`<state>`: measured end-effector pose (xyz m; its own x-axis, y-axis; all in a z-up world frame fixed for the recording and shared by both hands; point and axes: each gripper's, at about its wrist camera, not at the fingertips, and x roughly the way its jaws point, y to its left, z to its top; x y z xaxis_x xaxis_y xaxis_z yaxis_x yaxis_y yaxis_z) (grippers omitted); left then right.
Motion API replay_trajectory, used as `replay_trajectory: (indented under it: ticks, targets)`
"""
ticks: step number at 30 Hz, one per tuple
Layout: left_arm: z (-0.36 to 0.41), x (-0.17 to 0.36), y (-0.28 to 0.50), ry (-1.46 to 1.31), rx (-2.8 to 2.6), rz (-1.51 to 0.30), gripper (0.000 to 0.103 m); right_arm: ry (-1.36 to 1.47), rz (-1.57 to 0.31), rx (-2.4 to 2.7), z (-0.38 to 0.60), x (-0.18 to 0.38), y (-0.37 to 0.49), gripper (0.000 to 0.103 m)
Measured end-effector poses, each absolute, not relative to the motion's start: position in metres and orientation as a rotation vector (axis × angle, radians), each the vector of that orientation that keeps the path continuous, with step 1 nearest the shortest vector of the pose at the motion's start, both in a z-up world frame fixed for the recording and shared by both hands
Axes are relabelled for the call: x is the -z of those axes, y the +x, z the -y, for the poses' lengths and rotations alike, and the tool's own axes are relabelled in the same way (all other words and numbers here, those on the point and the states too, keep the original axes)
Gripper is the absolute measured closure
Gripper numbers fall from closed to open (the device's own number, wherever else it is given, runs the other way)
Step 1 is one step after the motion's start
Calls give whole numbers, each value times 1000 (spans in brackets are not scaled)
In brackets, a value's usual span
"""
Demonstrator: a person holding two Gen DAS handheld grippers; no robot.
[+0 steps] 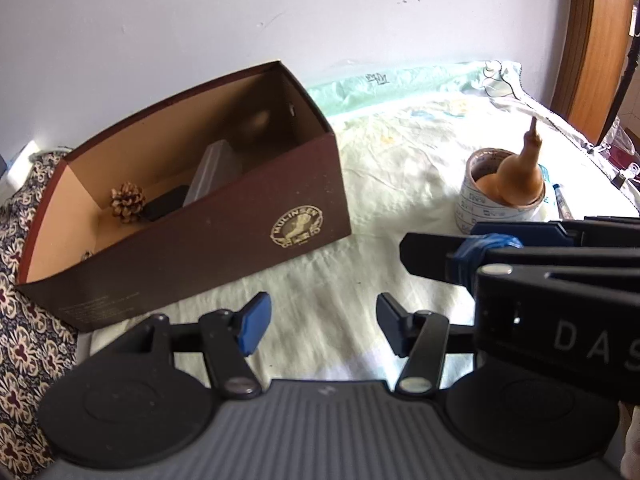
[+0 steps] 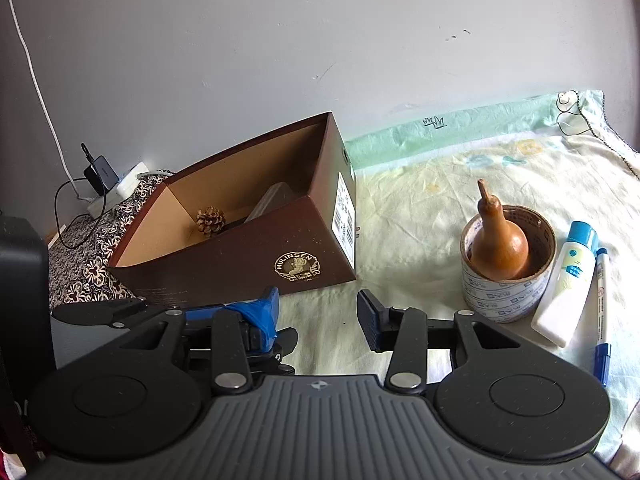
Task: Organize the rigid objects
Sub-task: 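Withdraw the right gripper from the brown box back over the sheet, then grasp the white blue-capped marker with the right gripper and lift it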
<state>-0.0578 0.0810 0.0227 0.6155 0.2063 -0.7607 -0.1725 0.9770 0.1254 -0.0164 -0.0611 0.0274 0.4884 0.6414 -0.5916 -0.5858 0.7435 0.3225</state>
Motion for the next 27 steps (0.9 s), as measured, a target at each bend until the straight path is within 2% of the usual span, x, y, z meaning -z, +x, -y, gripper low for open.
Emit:
replay_trajectory:
  ticks: [12,21,27]
  targets:
    - [-37,-7,-48,39,-10,-871,45,169,-812,-586,132,-2,-3,76]
    - [5,-1,-38,83,174,-842,45,239,-784,-469,179,1,10,76]
    - [31,3,-28,107,287,-832,52,255,-788,-398,199,9,24,78]
